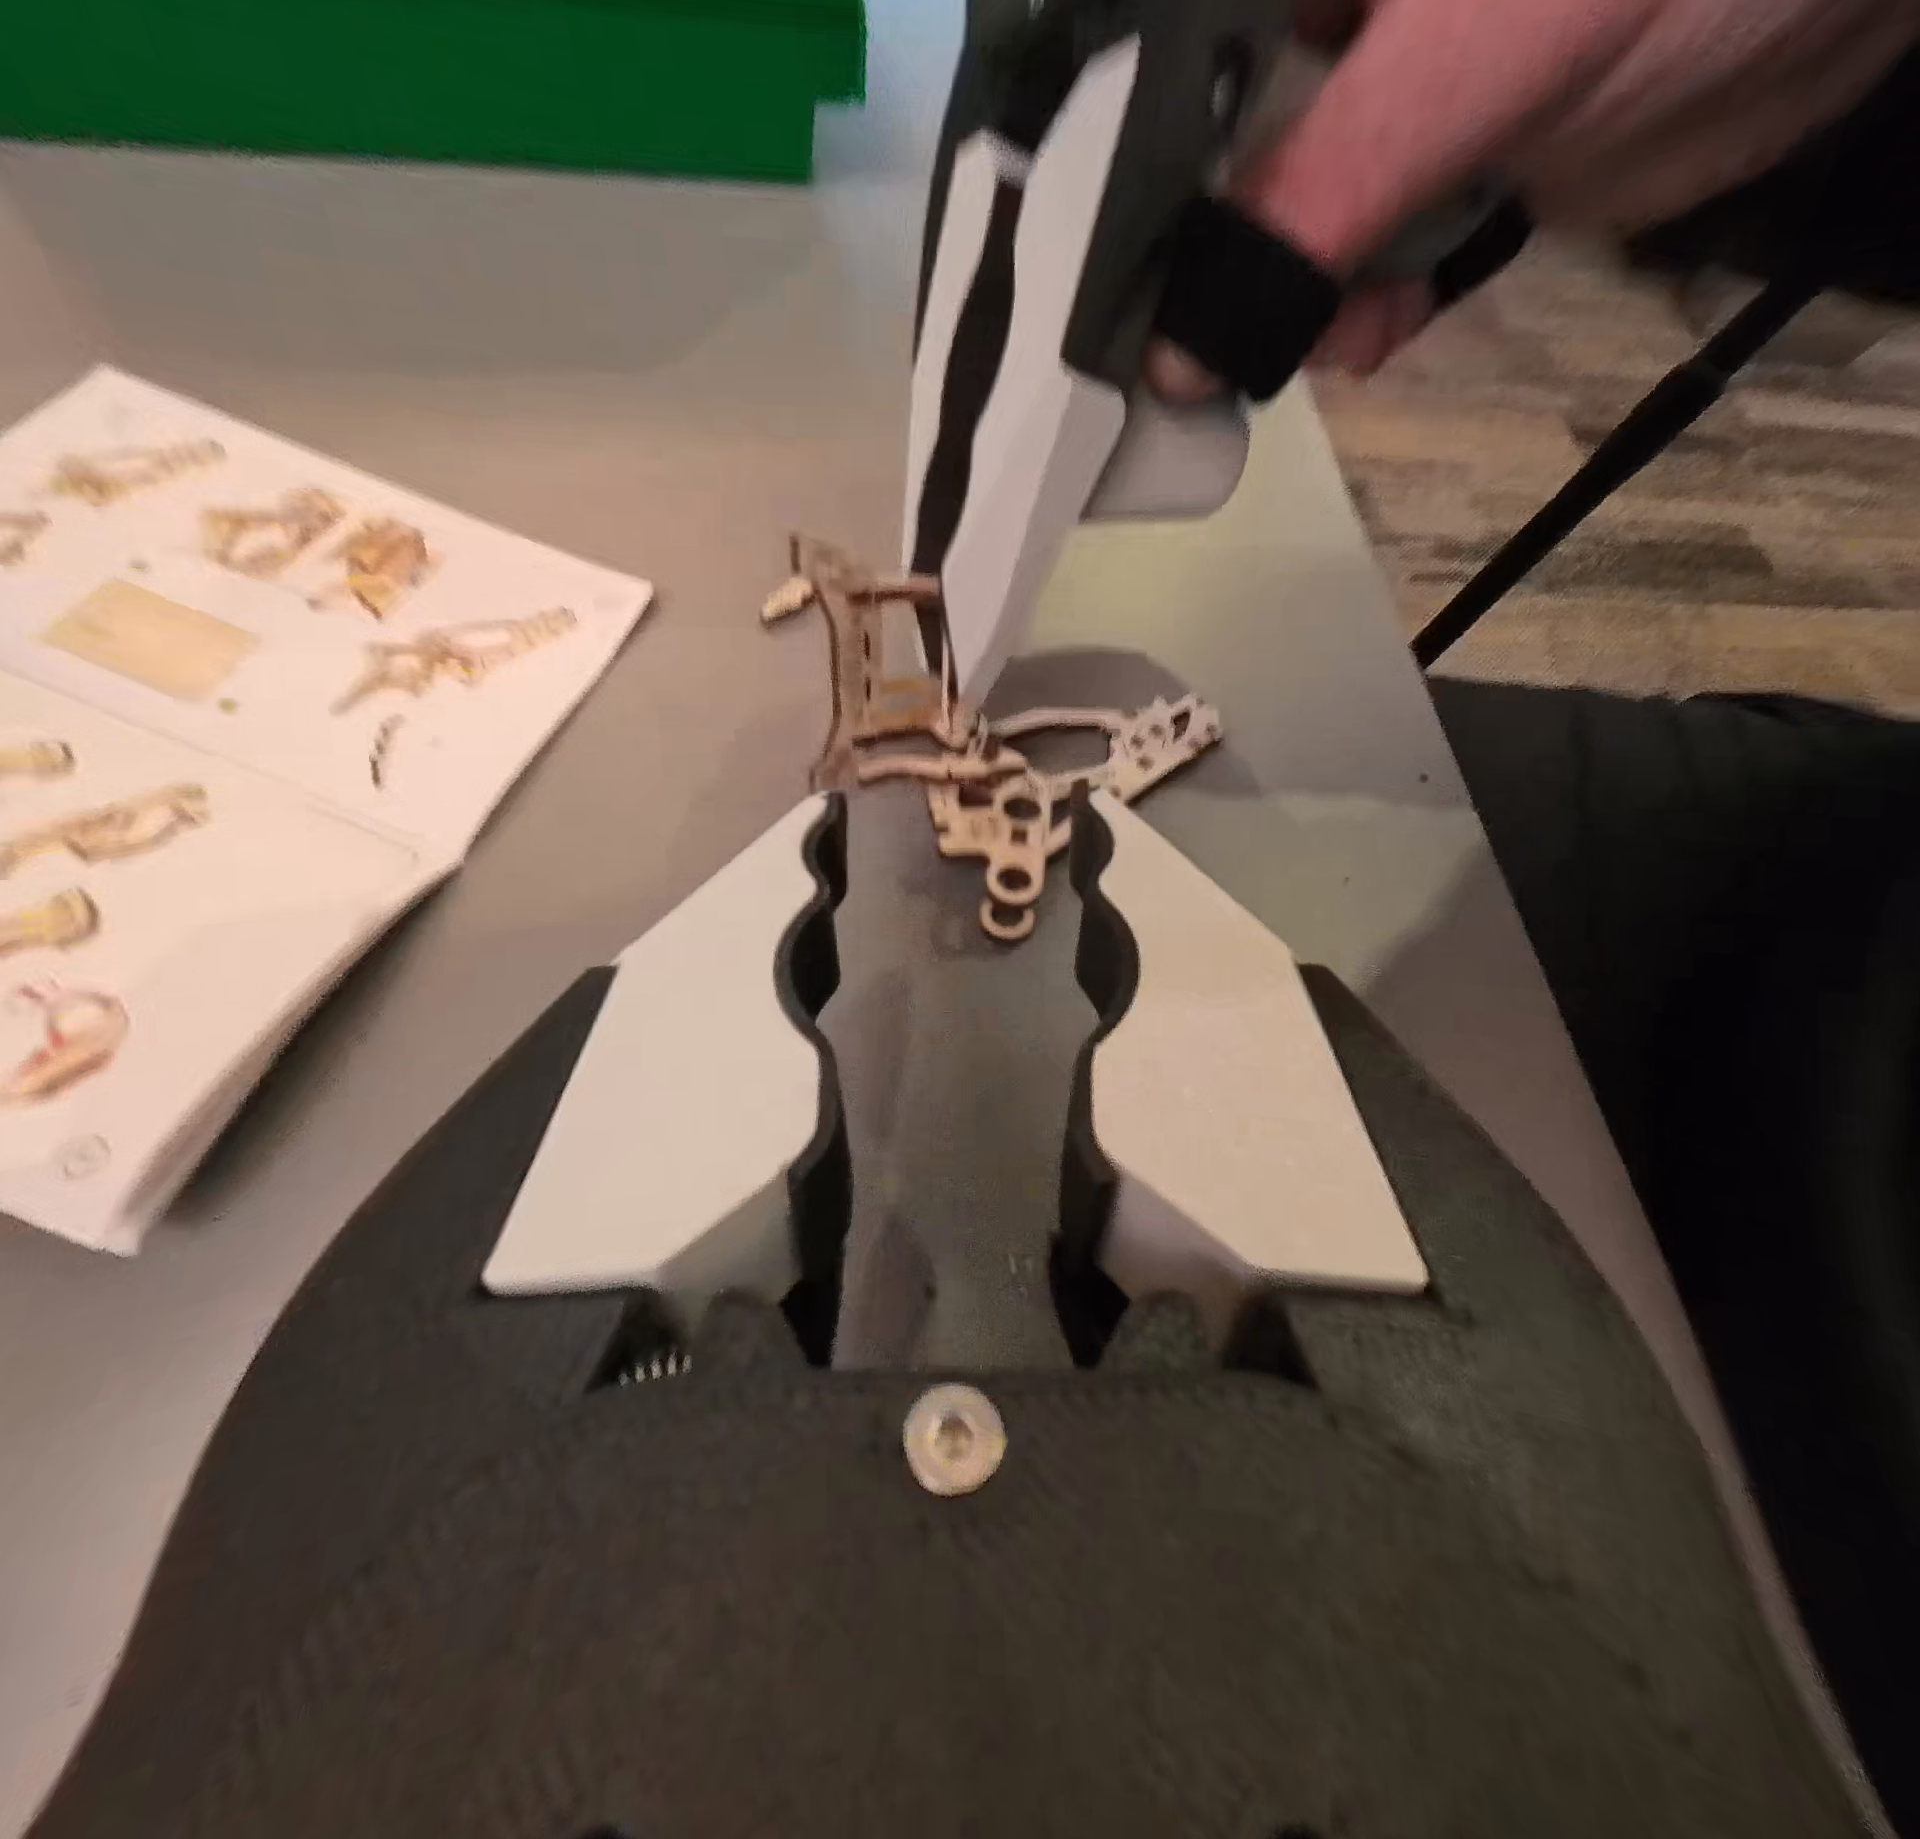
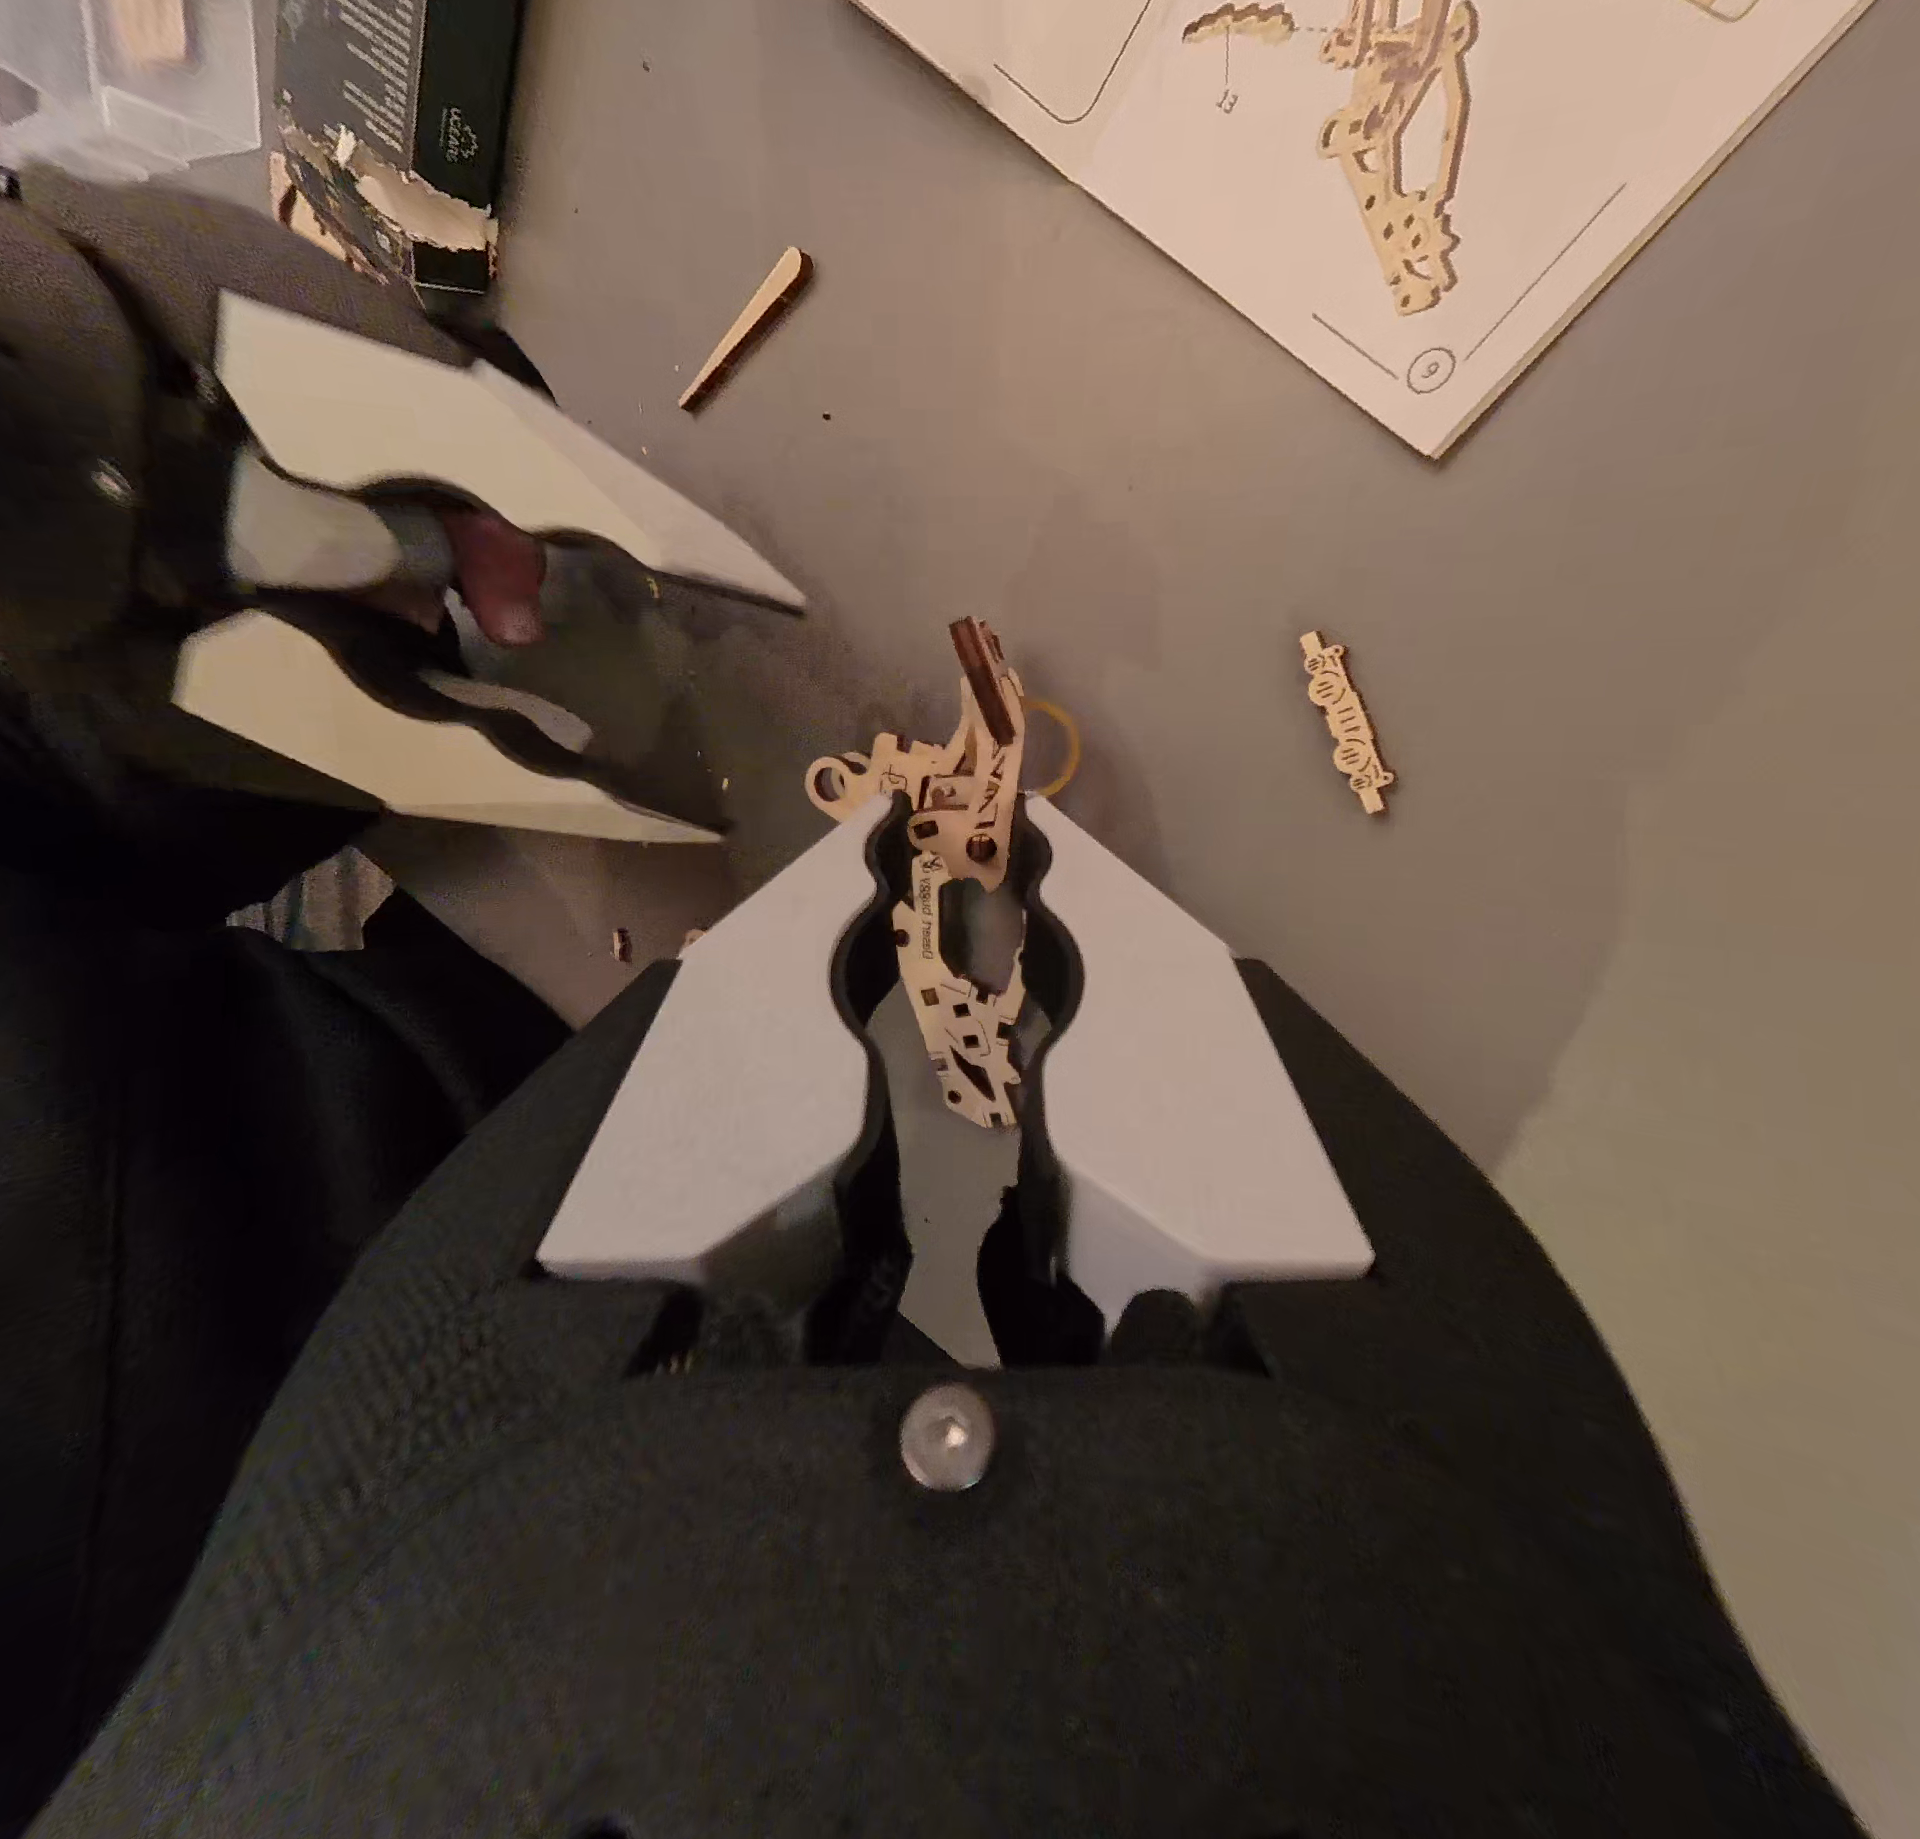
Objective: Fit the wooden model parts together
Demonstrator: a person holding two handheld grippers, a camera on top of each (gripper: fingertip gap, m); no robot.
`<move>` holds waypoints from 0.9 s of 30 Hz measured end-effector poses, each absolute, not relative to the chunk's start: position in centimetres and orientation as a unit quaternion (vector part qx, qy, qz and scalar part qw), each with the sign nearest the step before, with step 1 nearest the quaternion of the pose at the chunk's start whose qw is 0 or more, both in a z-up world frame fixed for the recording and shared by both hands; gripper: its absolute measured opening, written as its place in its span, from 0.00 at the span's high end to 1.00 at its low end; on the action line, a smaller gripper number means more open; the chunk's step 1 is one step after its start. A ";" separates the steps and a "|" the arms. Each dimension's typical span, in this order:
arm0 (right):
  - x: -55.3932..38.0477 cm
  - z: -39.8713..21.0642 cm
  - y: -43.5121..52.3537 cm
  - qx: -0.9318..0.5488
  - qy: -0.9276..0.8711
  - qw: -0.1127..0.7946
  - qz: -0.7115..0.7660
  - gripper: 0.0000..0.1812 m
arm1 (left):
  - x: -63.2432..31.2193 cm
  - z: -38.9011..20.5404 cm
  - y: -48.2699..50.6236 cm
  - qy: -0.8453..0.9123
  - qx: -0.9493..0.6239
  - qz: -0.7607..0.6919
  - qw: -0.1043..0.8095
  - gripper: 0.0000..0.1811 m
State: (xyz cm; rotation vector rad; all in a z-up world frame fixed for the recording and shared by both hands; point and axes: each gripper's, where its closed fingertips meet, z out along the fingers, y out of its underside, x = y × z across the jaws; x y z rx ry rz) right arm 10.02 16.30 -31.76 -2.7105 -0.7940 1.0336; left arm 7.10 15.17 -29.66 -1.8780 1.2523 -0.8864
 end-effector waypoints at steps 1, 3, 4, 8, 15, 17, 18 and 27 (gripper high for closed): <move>10.0 -31.7 16.3 -0.898 -0.264 0.071 0.345 0.92 | 7.3 -28.8 15.7 0.484 -0.716 -0.357 0.355 0.79; 9.9 -31.4 16.3 -0.894 -0.274 0.079 0.344 0.92 | 7.8 -28.2 17.2 0.486 -0.710 -0.371 0.349 0.82; 9.9 -31.1 16.3 -0.891 -0.281 0.087 0.345 0.92 | 8.1 -28.4 17.8 0.498 -0.708 -0.368 0.338 0.84; 9.6 -29.1 16.1 -0.872 -0.290 0.106 0.380 0.92 | 9.6 -28.9 18.3 0.534 -0.690 -0.396 0.286 0.89; 10.0 -26.6 15.7 -0.850 -0.304 0.127 0.411 0.92 | 11.1 -27.5 16.7 0.546 -0.635 -0.478 0.264 0.98; 10.1 -26.3 15.8 -0.846 -0.312 0.129 0.413 0.91 | 11.3 -27.1 16.5 0.546 -0.623 -0.496 0.260 0.99; 10.1 -25.8 15.8 -0.840 -0.316 0.134 0.419 0.89 | 11.3 -26.9 16.7 0.543 -0.619 -0.504 0.262 0.99; 11.1 -22.0 16.2 -0.736 -0.550 0.211 0.334 0.72 | 10.5 -23.6 15.0 0.558 -0.506 -0.630 0.190 0.99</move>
